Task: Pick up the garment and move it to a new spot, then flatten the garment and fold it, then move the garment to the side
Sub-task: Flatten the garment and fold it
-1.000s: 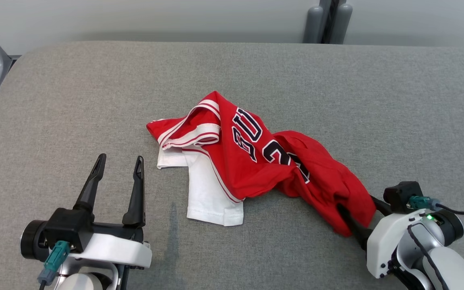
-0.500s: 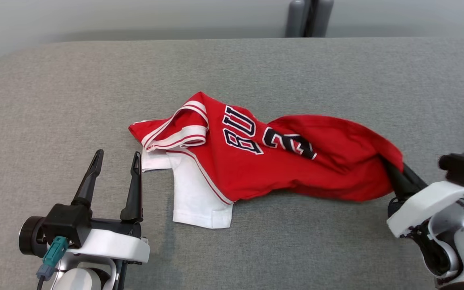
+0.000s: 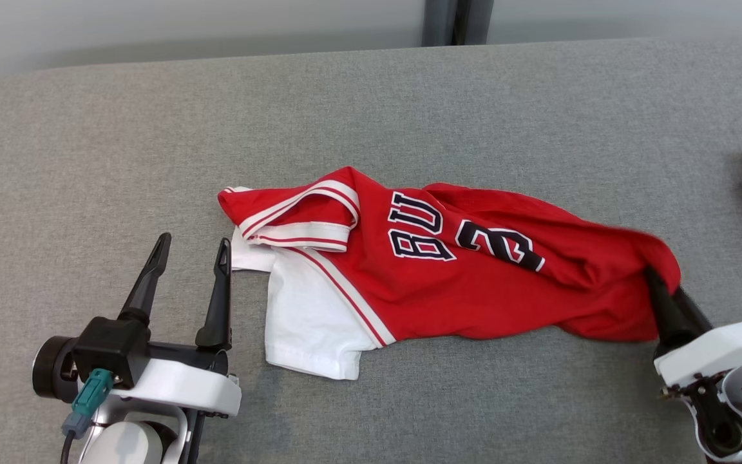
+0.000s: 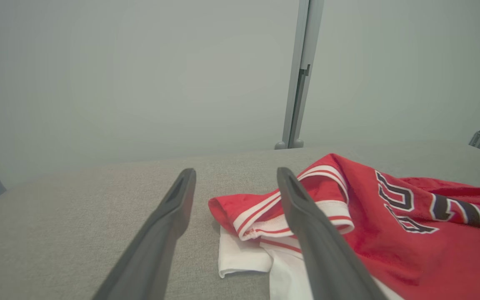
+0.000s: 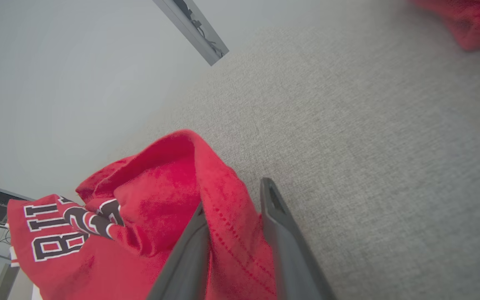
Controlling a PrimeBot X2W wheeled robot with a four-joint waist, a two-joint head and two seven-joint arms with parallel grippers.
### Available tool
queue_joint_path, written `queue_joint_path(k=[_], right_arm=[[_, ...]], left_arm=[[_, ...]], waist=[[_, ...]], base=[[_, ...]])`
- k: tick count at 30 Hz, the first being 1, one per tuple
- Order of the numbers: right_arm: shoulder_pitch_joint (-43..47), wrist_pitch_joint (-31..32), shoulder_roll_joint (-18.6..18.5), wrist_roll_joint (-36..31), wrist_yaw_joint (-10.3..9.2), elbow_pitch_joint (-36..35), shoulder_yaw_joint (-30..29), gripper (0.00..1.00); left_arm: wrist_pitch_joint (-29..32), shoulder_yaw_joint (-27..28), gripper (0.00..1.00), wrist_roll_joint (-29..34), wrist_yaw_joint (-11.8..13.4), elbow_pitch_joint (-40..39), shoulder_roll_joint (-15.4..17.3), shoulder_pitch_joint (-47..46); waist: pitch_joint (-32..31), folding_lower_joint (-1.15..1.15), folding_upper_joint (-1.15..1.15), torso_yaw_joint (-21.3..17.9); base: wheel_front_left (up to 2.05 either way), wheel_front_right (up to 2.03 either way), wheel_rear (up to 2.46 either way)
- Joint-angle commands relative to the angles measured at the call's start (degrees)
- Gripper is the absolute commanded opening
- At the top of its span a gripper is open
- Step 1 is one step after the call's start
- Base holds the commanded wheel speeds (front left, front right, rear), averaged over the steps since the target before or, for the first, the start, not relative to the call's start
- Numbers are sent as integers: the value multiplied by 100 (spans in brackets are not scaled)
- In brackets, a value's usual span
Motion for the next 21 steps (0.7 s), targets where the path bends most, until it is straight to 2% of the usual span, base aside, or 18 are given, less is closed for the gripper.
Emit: queue_joint_path(k=[1,5,9,15,21], right_arm=[[-146,-132,-40,28,0,73,-32,100],[-348,-570,-192,24,0,360,-37,100],[-382,-1061,-415,-108,0,304,-48,100],[-95,-1757,-574,-638,0,-394,-270,100],[321,-1714,-347,-1657,0,-1495,-297,100]], left_arm=[[7,4,100,11,-40,8,40,-97],[8,-15,100,32,-24,29,63,-147],[-20,-11,100,47,8,42,76,-149],[-113,71,100,2,98,-1,92,-35],[-128,144,100,-44,165,-96,155,127]], waist=[[20,0,0,-25],[35,0,0,-74],[11,0,0,-103],[-116,0,0,-145],[-312,0,0,-179]], base=[[0,0,0],[0,0,0],[0,0,0],[0,0,0],[0,0,0]])
